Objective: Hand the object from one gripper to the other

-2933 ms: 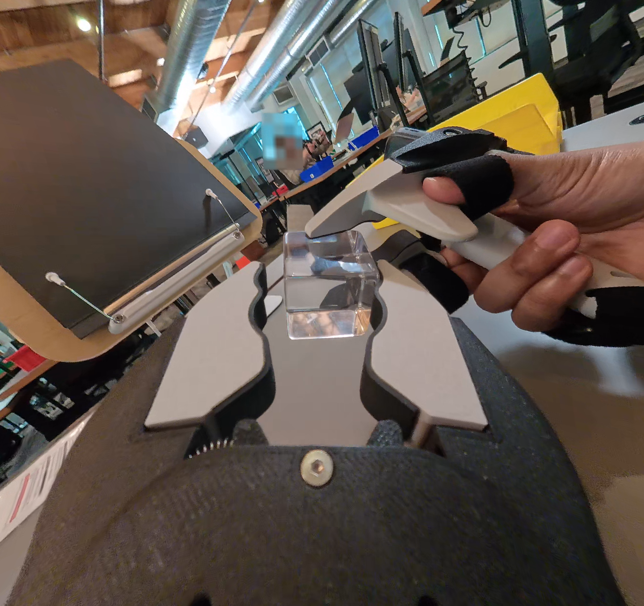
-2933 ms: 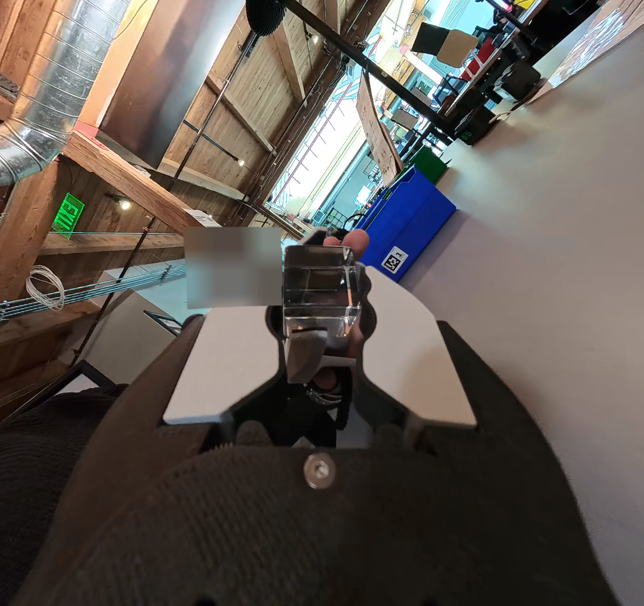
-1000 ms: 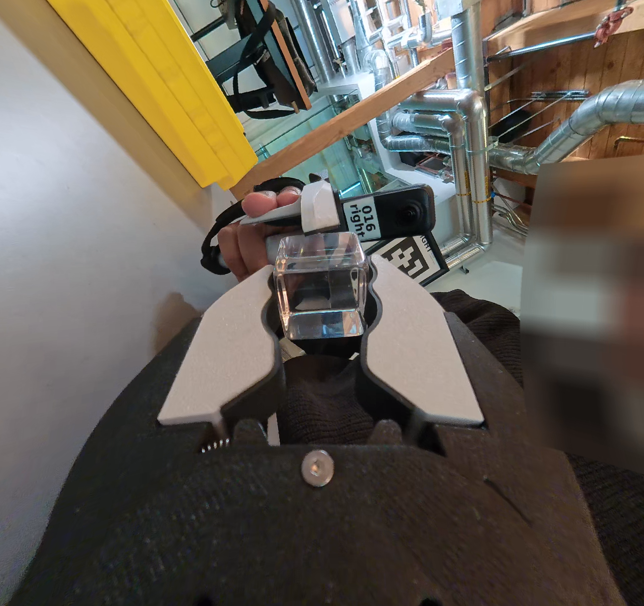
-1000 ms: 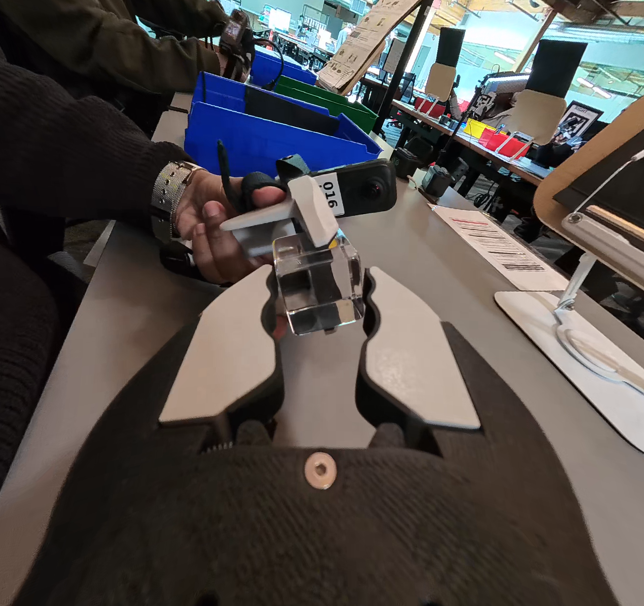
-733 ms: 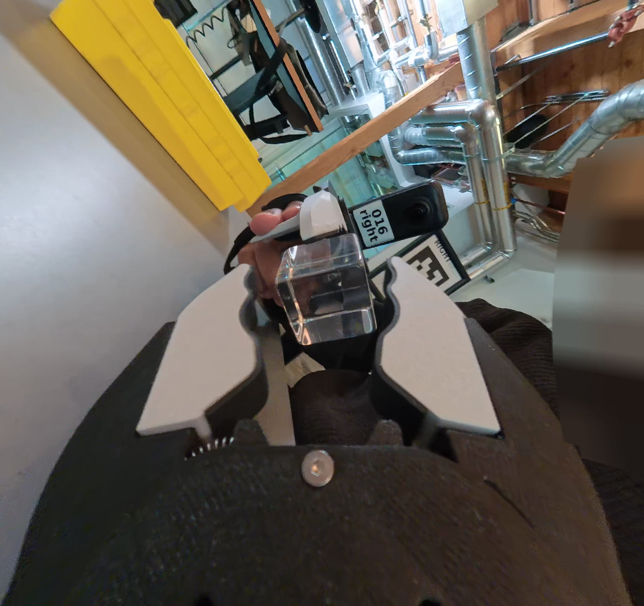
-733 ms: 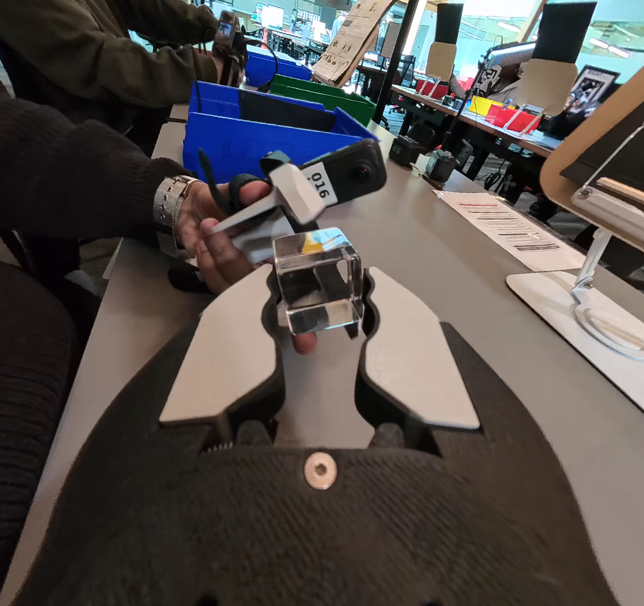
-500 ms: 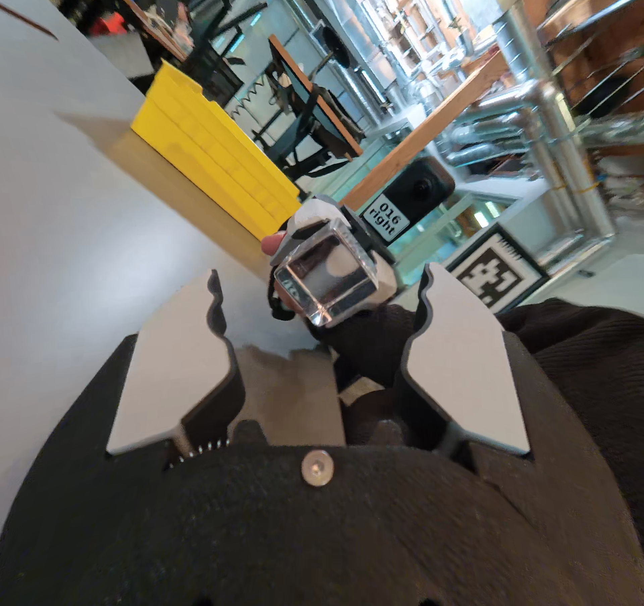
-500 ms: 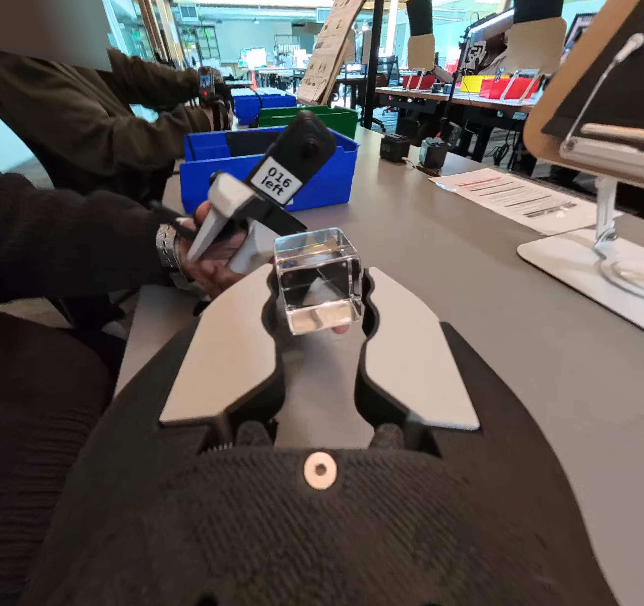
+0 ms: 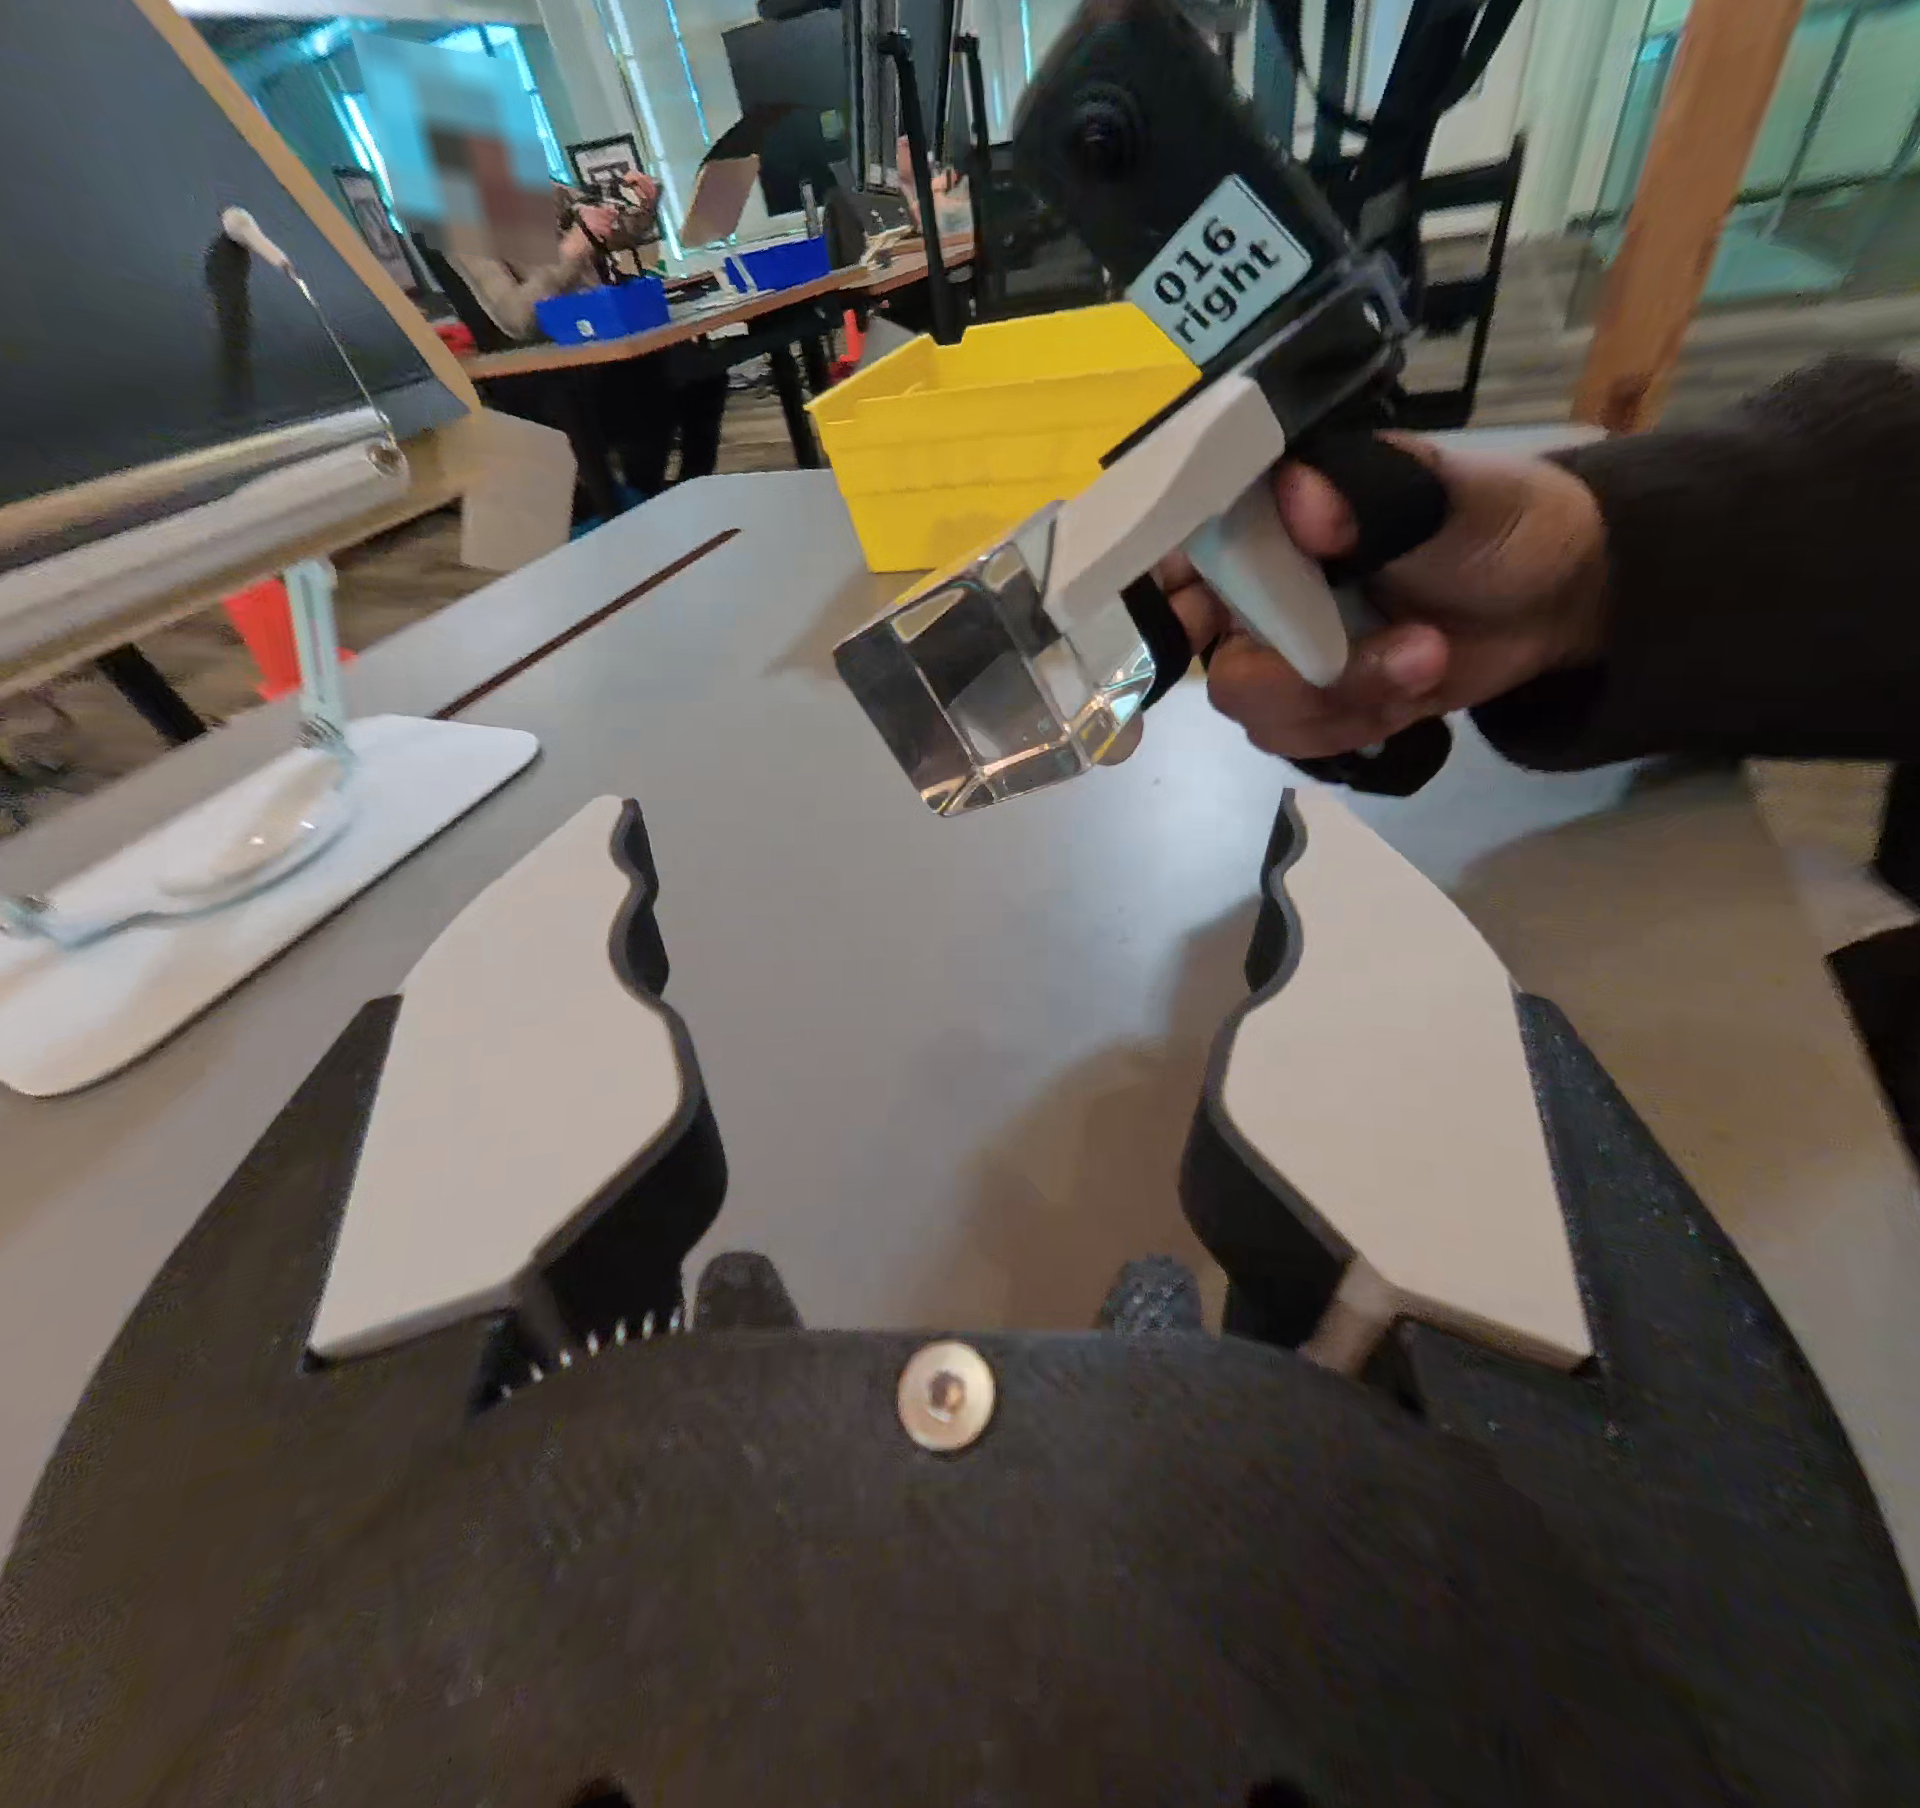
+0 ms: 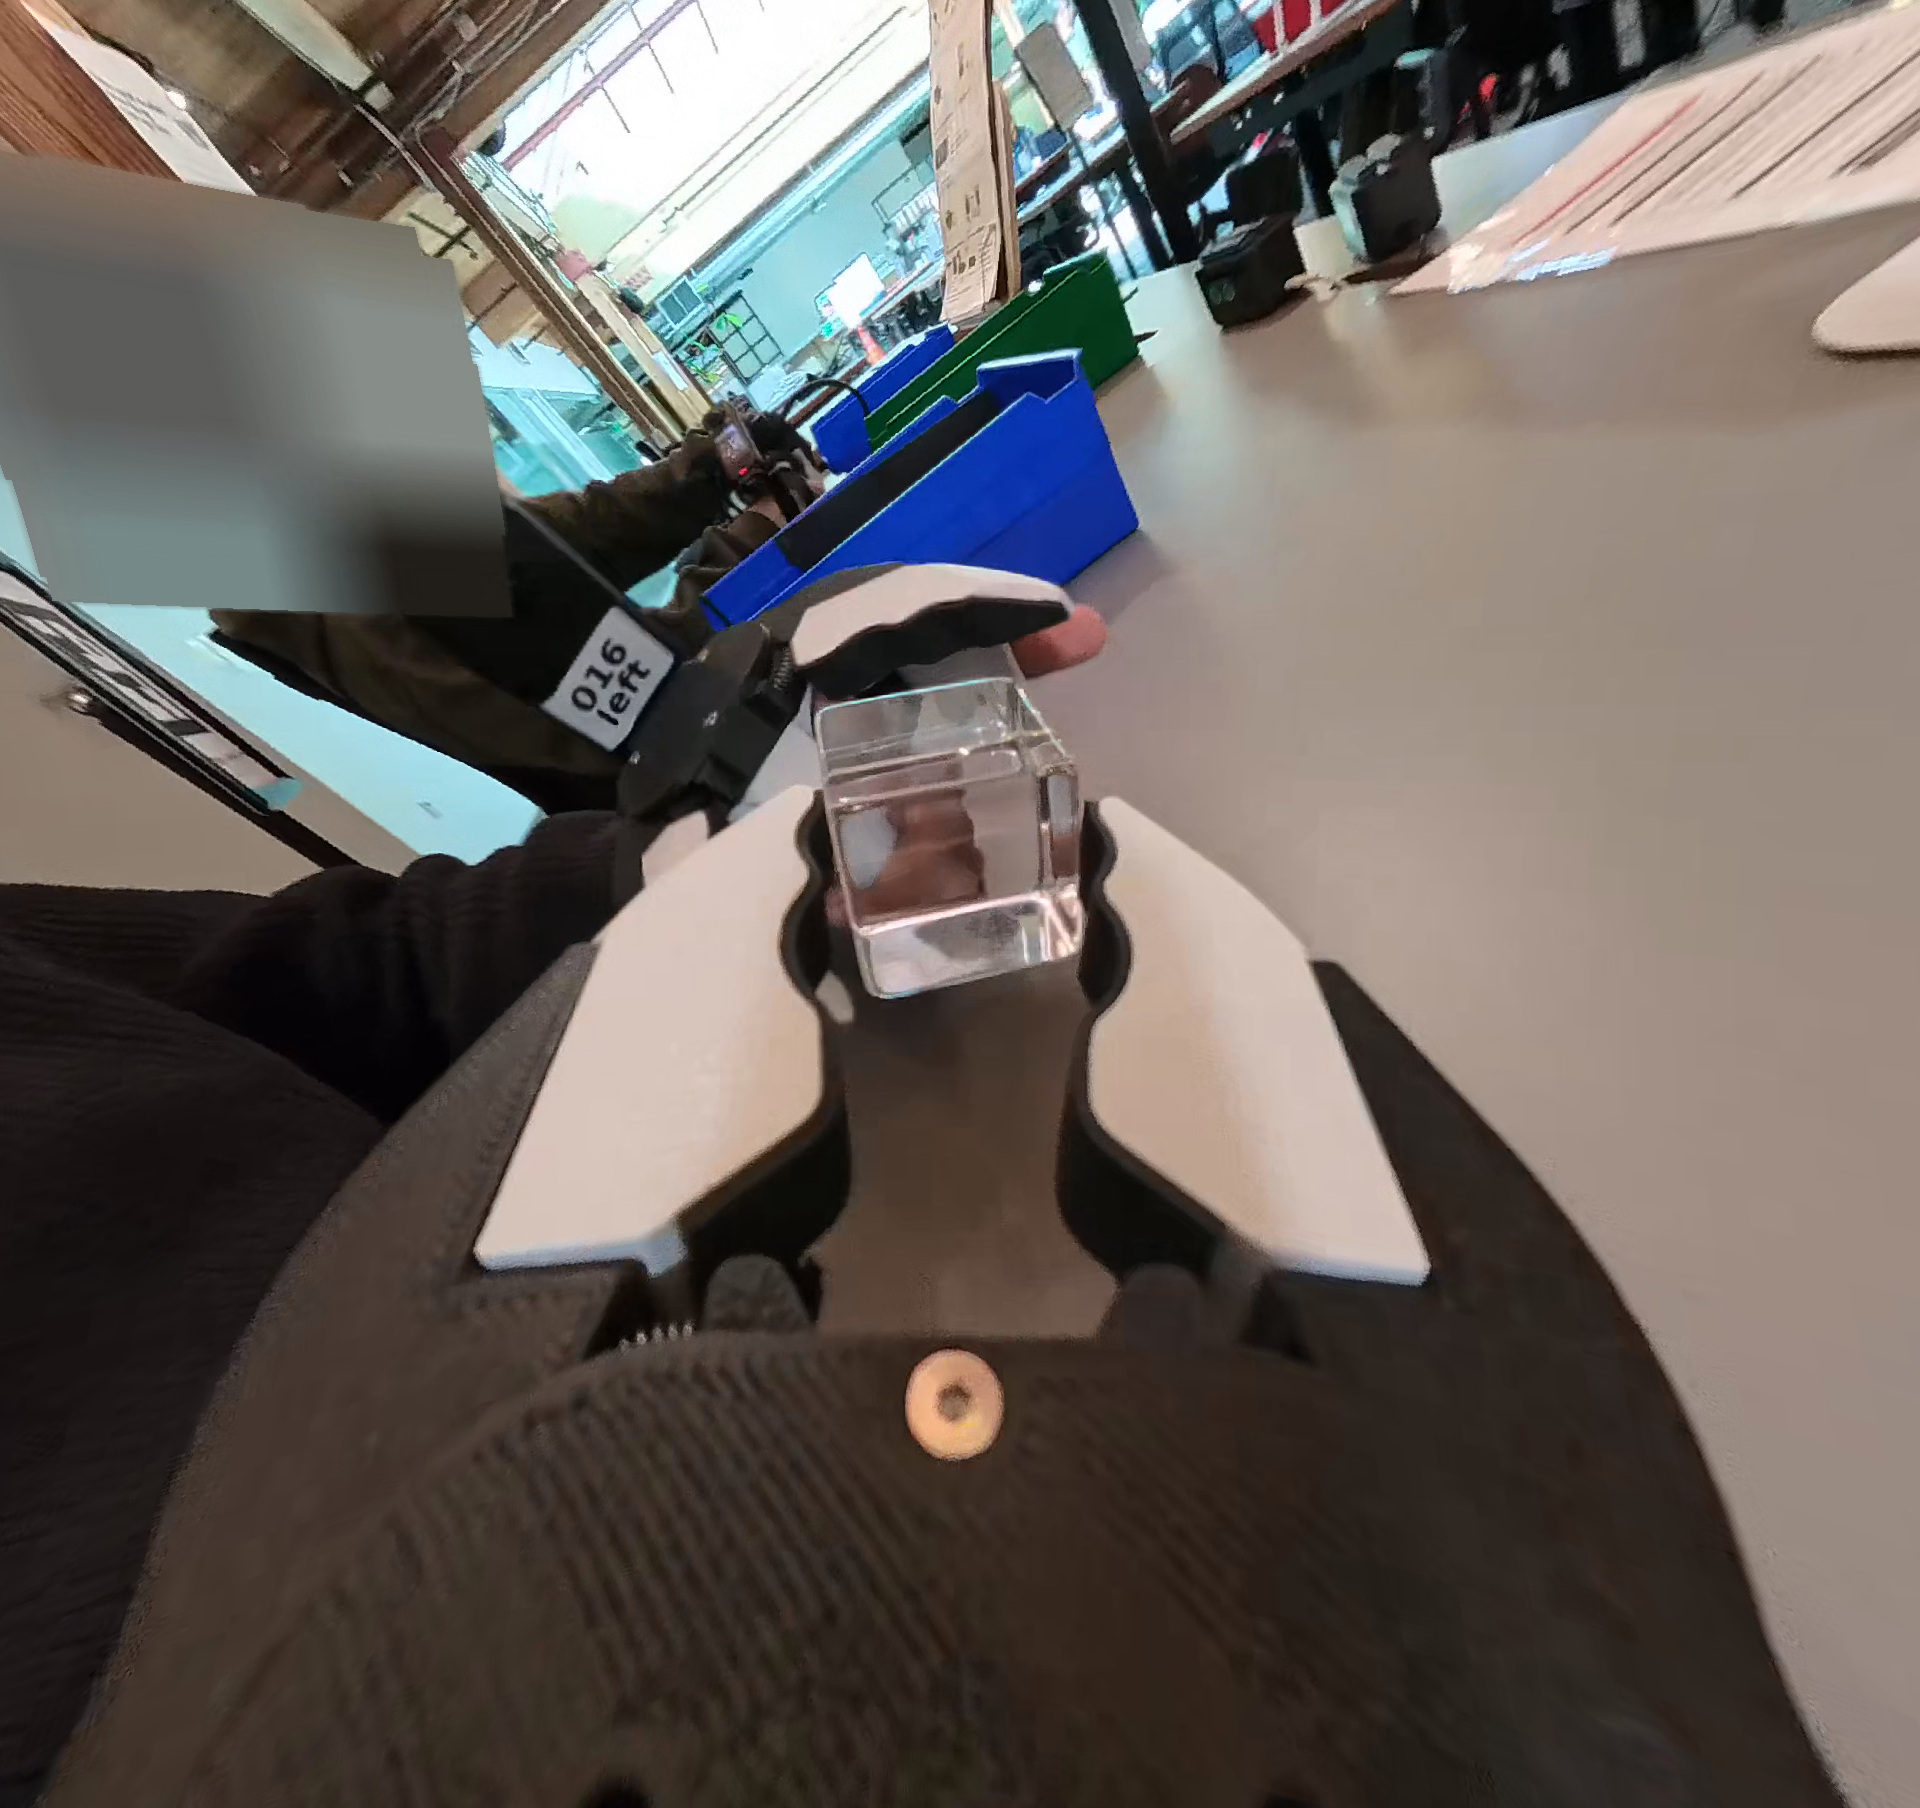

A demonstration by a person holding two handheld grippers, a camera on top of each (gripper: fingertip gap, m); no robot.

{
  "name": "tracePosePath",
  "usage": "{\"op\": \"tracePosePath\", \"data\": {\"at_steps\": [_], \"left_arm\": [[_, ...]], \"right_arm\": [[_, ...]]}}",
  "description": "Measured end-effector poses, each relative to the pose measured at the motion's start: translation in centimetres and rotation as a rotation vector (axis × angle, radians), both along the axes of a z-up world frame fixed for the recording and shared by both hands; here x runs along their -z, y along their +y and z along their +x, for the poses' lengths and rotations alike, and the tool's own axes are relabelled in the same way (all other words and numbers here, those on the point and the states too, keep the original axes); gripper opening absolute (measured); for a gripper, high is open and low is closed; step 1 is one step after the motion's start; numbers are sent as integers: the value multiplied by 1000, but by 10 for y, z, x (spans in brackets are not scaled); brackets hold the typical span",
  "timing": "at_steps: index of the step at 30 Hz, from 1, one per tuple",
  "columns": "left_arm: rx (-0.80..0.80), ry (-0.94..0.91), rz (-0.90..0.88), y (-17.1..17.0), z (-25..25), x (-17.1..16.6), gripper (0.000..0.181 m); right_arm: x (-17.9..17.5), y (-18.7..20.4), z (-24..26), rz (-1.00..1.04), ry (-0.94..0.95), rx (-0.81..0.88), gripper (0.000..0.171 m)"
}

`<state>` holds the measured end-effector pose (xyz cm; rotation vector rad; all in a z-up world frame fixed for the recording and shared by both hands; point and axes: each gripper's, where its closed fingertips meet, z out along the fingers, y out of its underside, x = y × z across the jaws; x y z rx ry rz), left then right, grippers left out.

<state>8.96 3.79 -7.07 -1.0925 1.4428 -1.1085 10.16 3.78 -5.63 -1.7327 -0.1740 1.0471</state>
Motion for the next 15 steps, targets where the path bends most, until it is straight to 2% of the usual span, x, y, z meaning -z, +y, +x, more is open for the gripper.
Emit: {"op": "tracePosePath", "data": {"at_steps": [6,15], "left_arm": [[-39,-41,255,-9,1,-3,102],[35,36,388,-27,3,19,84]], "right_arm": [[14,-5,-14,-176,168,-138,46],[37,-16,-32,-421,299,-289,46]]}}
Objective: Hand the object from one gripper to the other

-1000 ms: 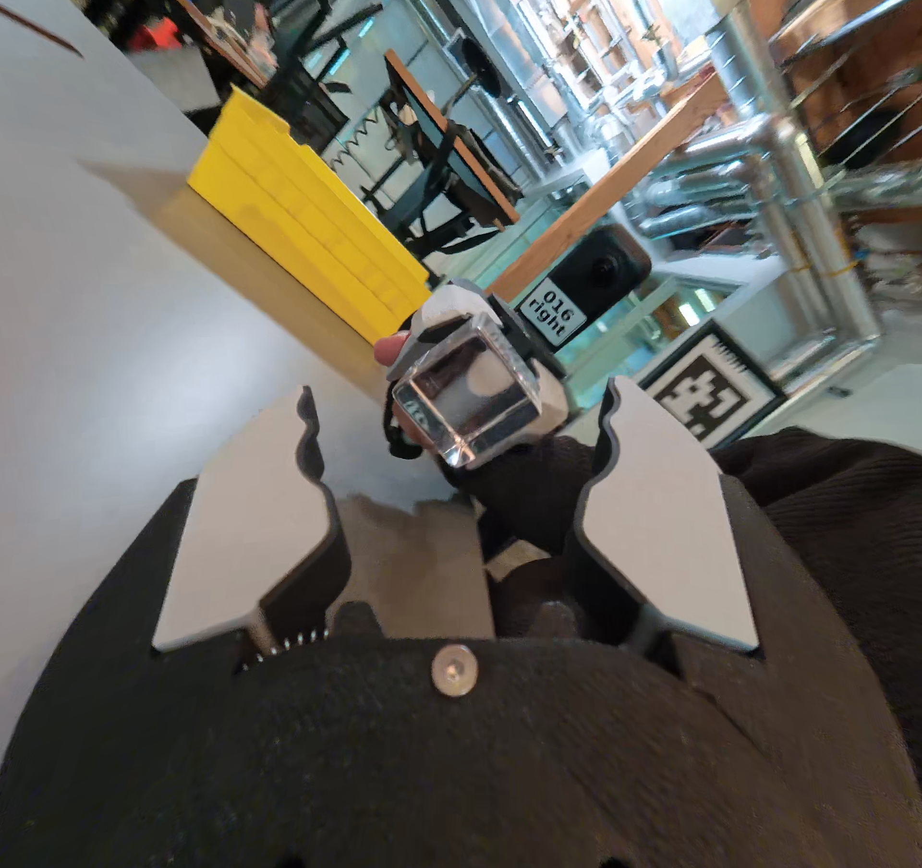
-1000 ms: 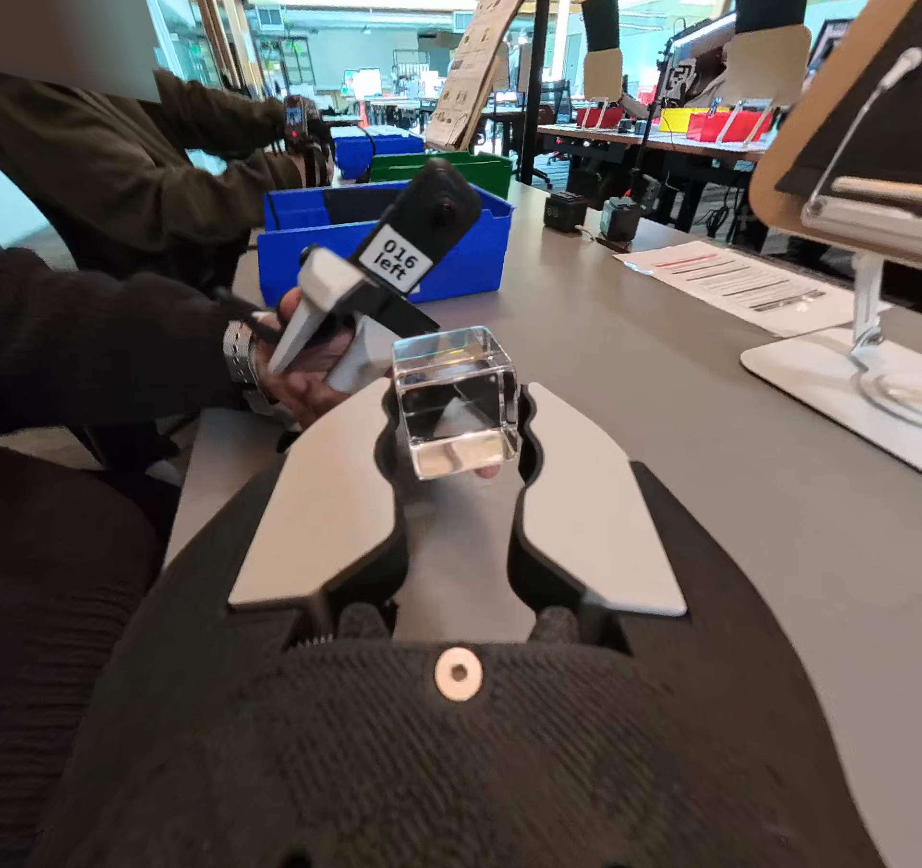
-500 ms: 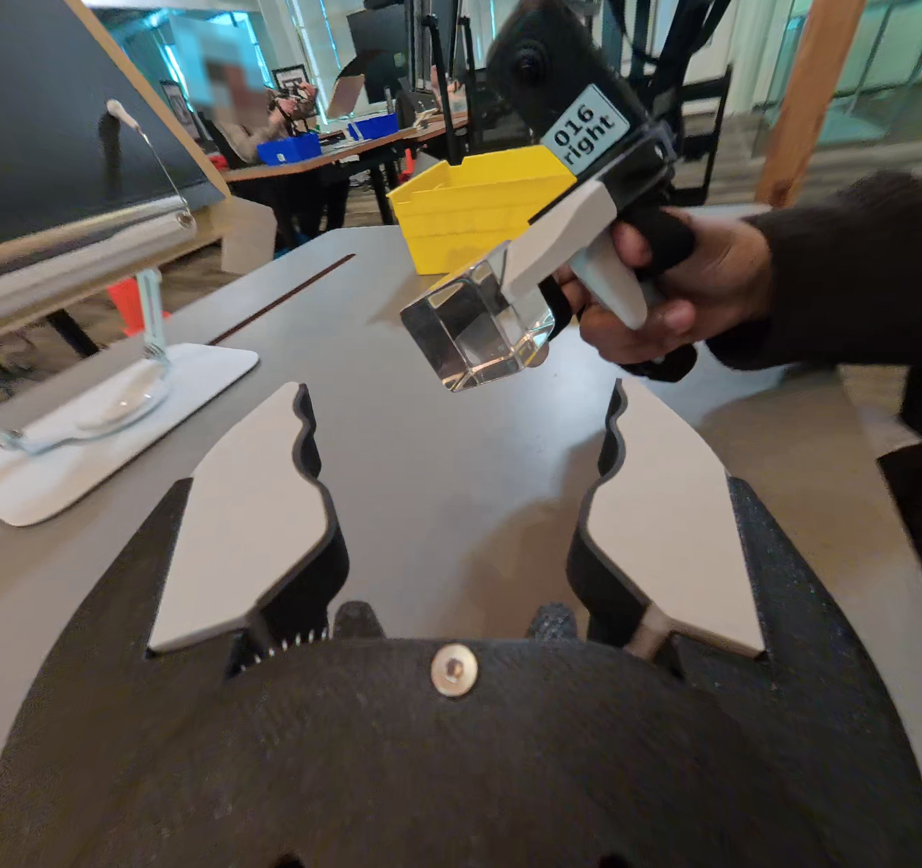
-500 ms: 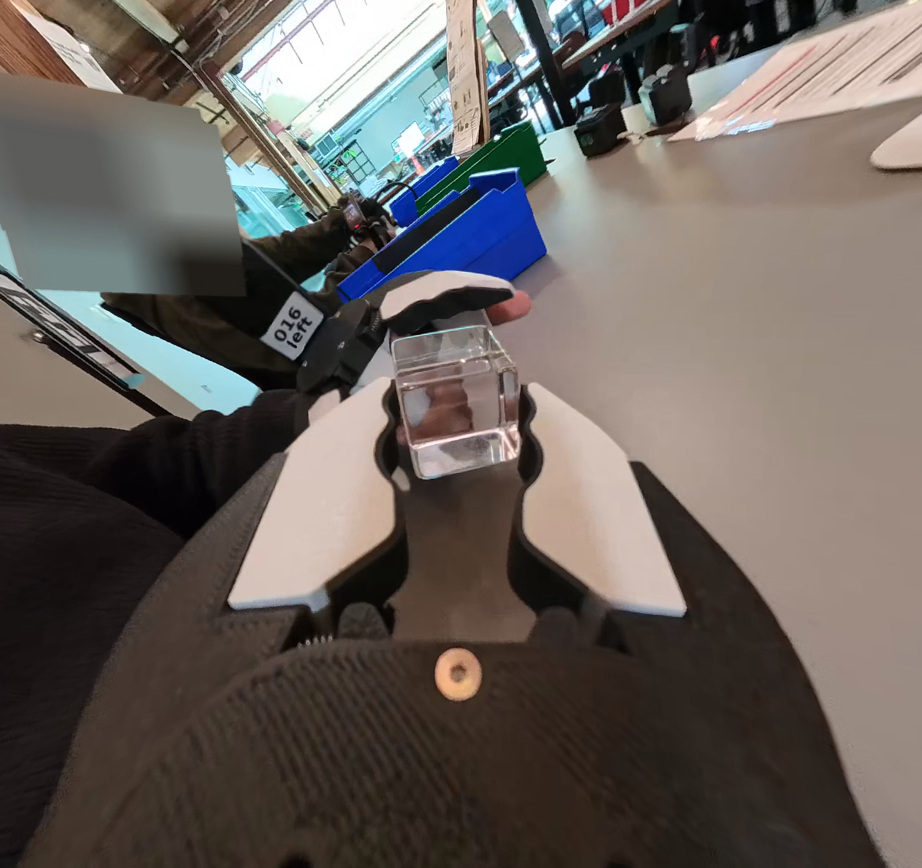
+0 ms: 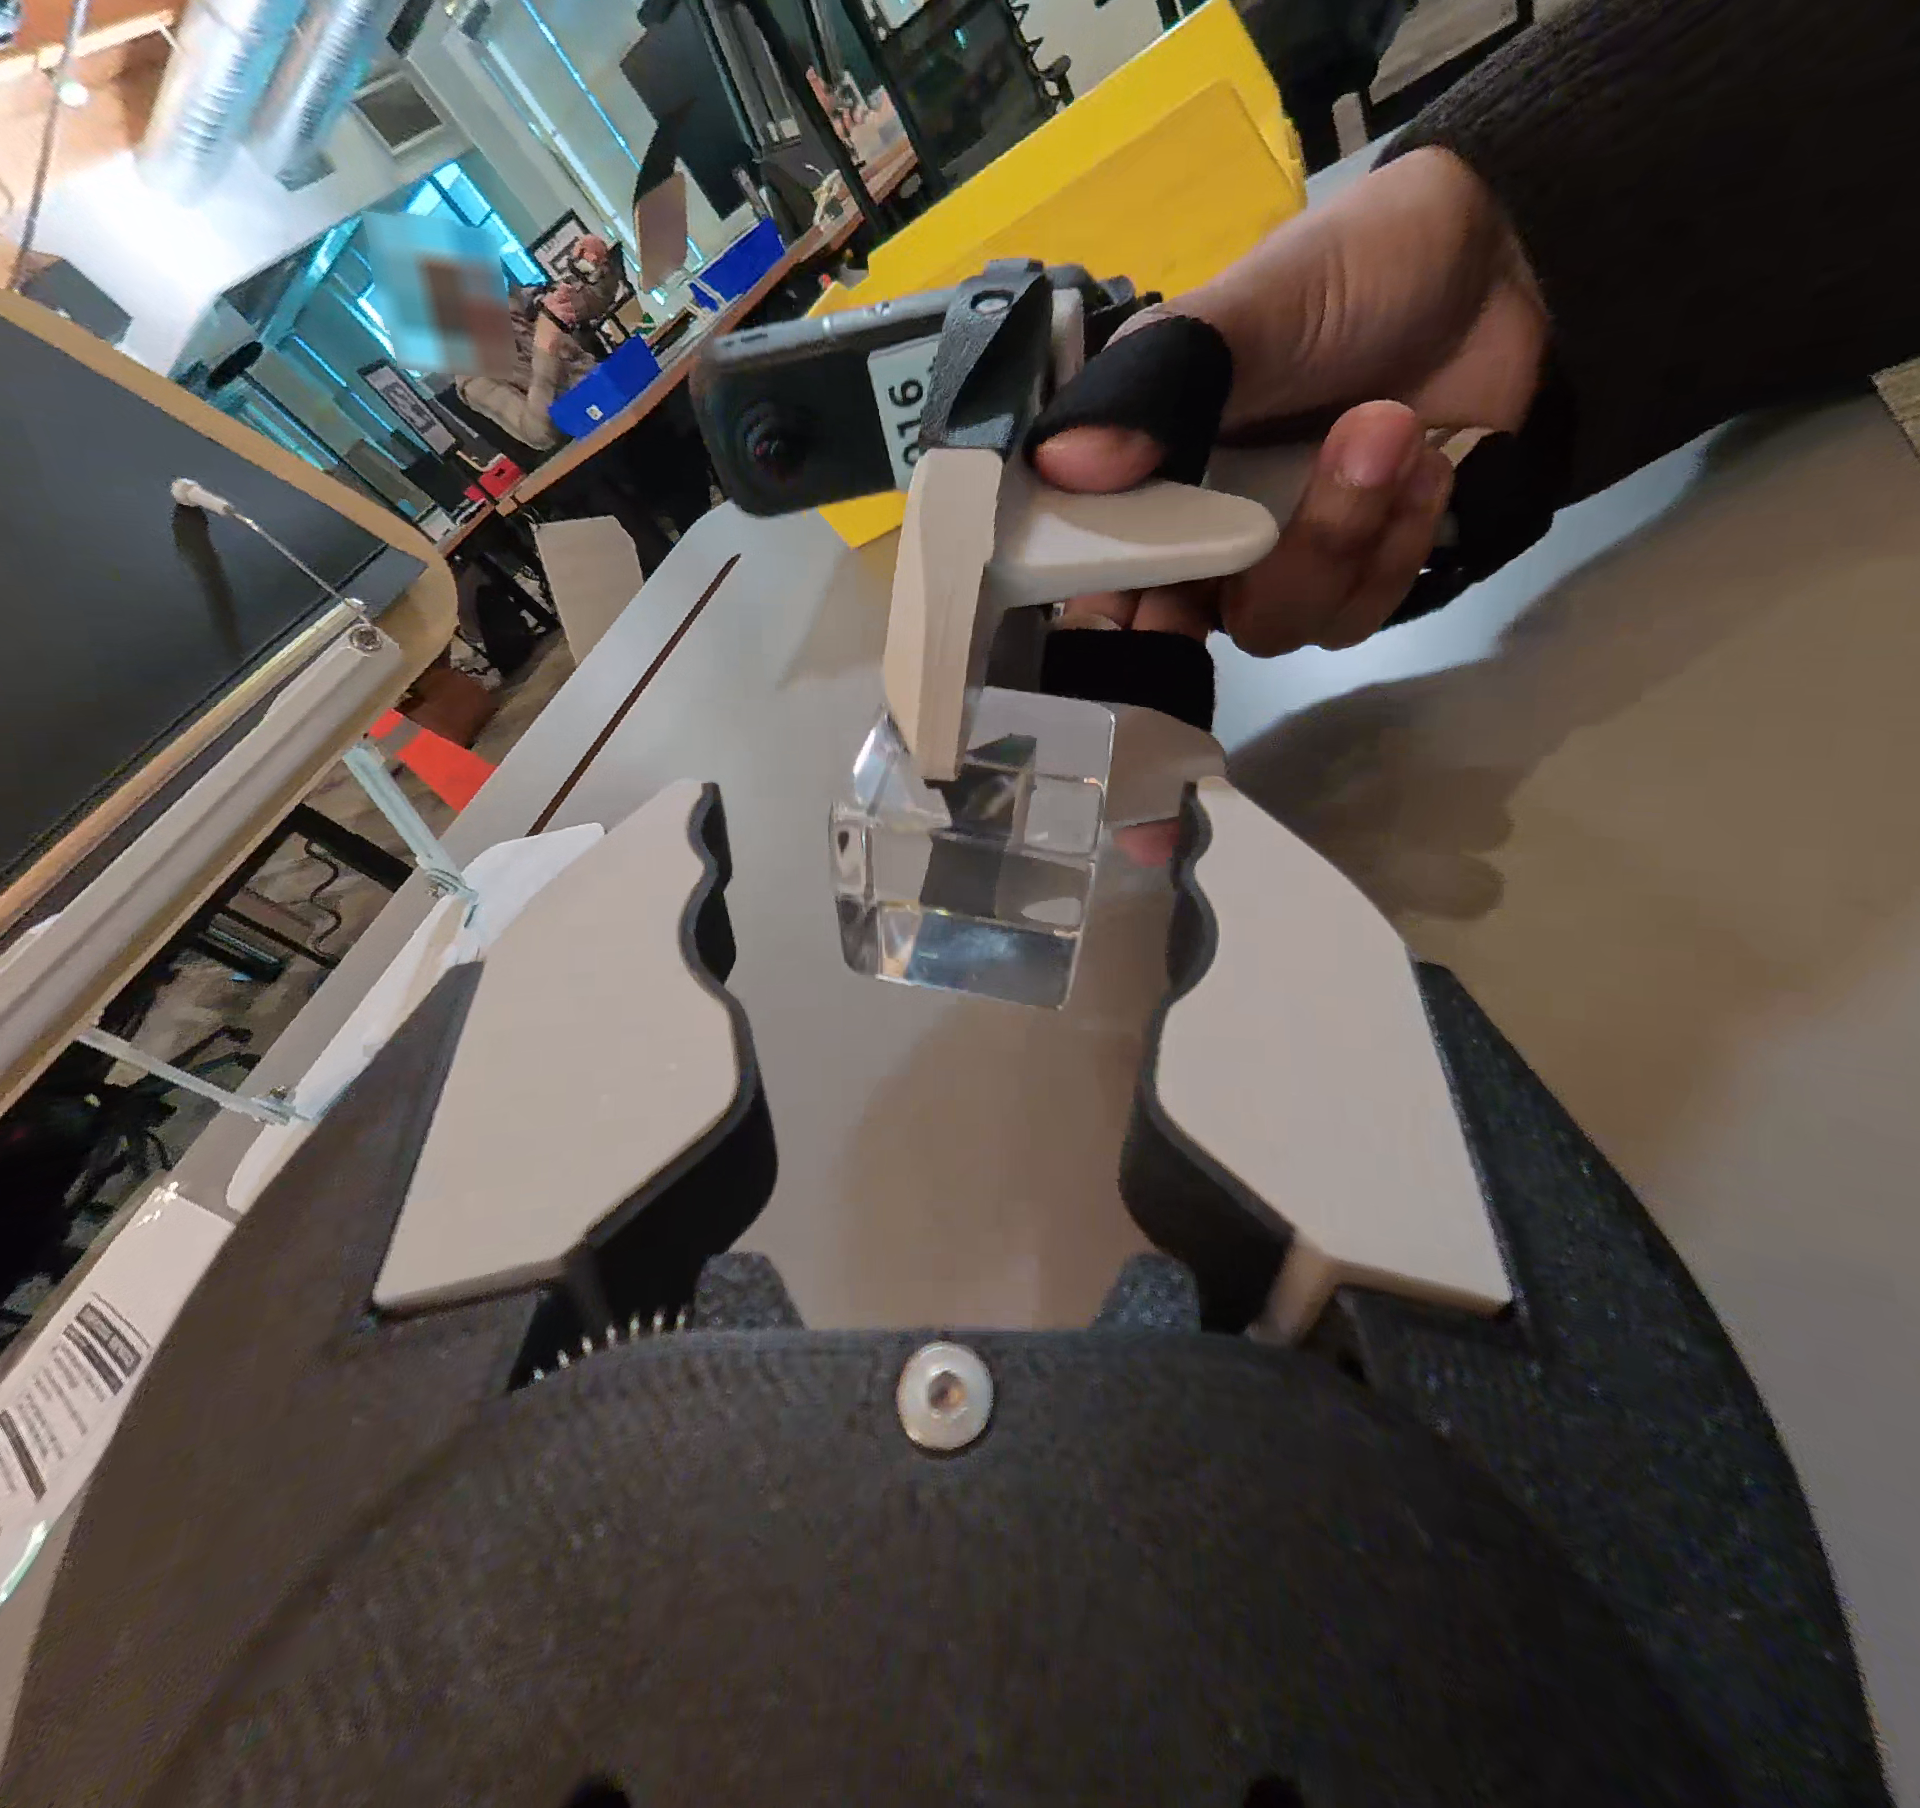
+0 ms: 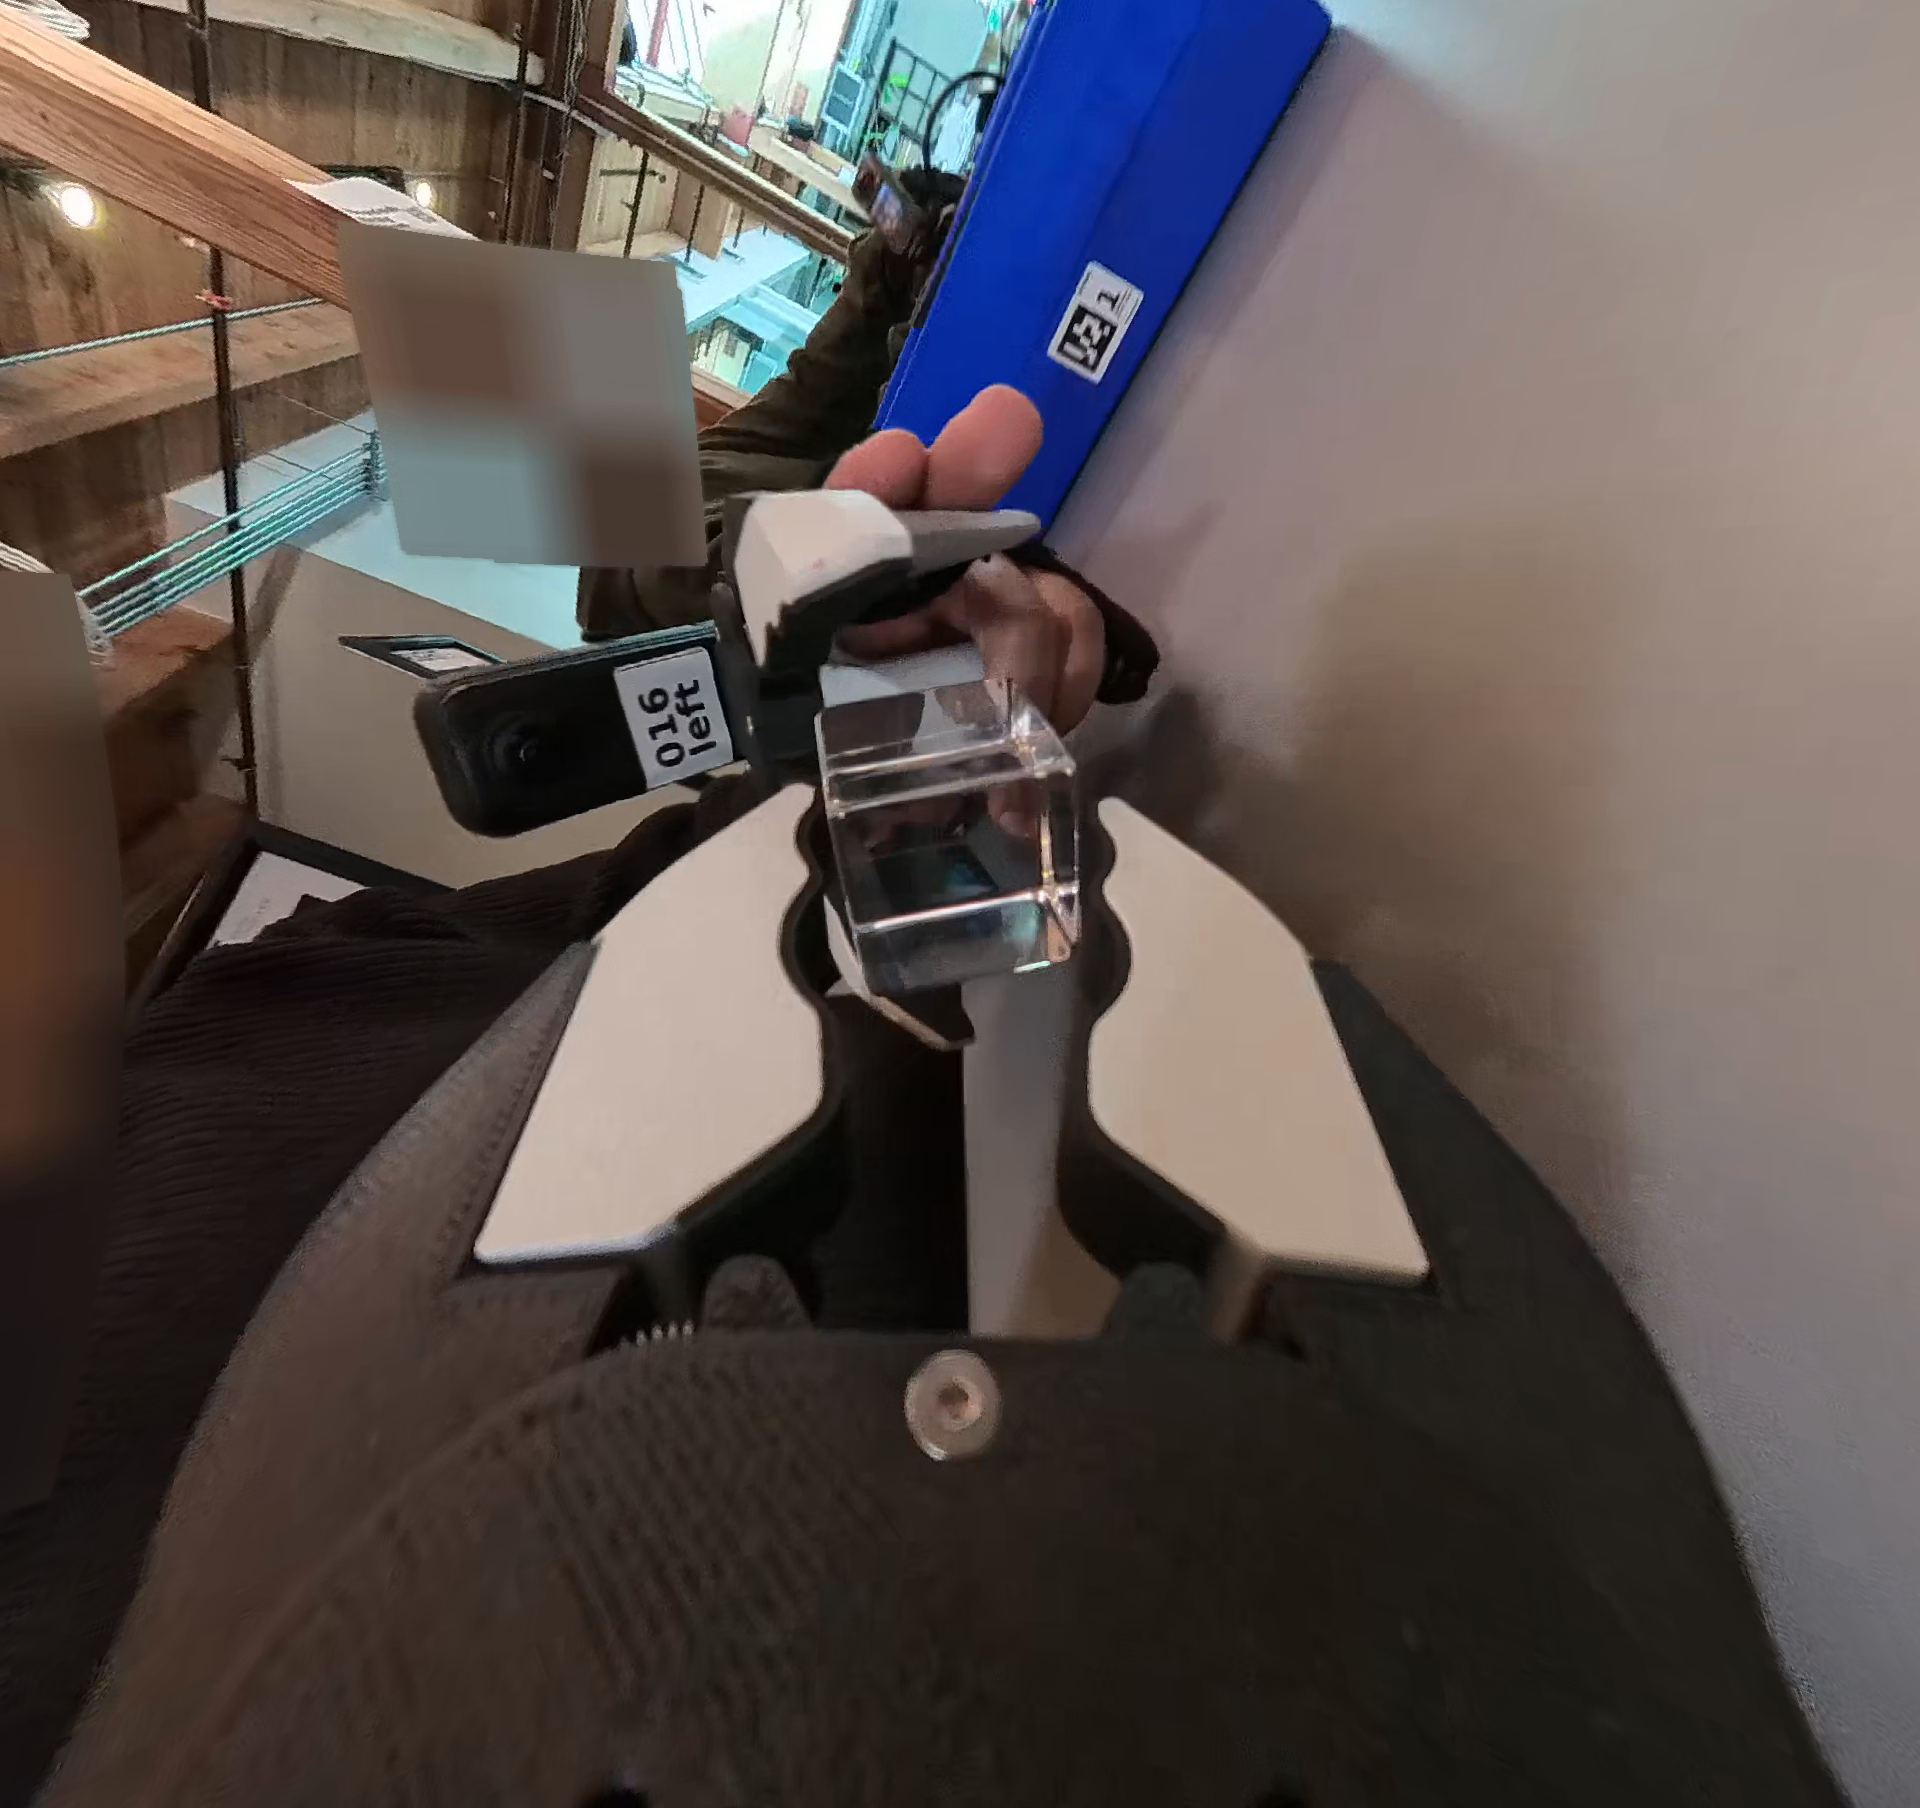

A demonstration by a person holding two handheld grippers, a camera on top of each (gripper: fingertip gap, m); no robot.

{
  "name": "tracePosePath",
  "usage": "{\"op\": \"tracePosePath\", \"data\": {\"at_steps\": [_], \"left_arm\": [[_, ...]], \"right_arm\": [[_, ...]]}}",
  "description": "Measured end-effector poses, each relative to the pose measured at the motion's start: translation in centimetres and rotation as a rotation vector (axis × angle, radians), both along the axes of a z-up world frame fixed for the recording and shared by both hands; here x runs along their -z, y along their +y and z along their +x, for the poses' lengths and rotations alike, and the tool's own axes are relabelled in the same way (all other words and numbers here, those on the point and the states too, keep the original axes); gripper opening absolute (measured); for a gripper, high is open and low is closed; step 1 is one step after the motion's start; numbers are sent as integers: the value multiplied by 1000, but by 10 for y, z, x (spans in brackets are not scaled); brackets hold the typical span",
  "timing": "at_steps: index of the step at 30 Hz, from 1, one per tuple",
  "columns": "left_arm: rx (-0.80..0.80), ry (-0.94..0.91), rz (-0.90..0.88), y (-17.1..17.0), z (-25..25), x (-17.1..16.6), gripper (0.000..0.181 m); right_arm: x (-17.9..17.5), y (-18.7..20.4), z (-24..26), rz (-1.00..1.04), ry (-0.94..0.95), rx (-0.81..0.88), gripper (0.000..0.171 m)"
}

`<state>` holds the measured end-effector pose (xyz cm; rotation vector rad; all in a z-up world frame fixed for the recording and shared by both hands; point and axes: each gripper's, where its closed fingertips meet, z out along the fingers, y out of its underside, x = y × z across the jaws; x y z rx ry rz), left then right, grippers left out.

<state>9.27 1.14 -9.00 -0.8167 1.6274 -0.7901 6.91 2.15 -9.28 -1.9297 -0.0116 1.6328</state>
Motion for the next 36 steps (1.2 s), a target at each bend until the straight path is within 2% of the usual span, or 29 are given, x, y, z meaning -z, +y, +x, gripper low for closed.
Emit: {"op": "tracePosePath", "data": {"at_steps": [7,10,16,21,25,28,36], "left_arm": [[26,12,-15,-4,-1,3,66],[47,14,9,-9,-1,3,49],[29,-18,35,-8,-1,-4,48],[-1,-43,4,-4,0,-12,48],[-24,-81,-204,10,-3,-26,48],[-19,-116,-440,23,-7,-38,48],[92,-114,-1141,50,-14,-51,47]], "right_arm": [[-1,-5,-8,-12,15,-45,46],[-3,-5,-7,-7,37,-45,46],[-9,-4,-7,47,60,-32,47],[-26,3,0,137,125,45,70],[-39,13,20,240,113,179,74],[-48,18,36,344,39,285,76],[-58,16,36,692,-357,382,77]]}}
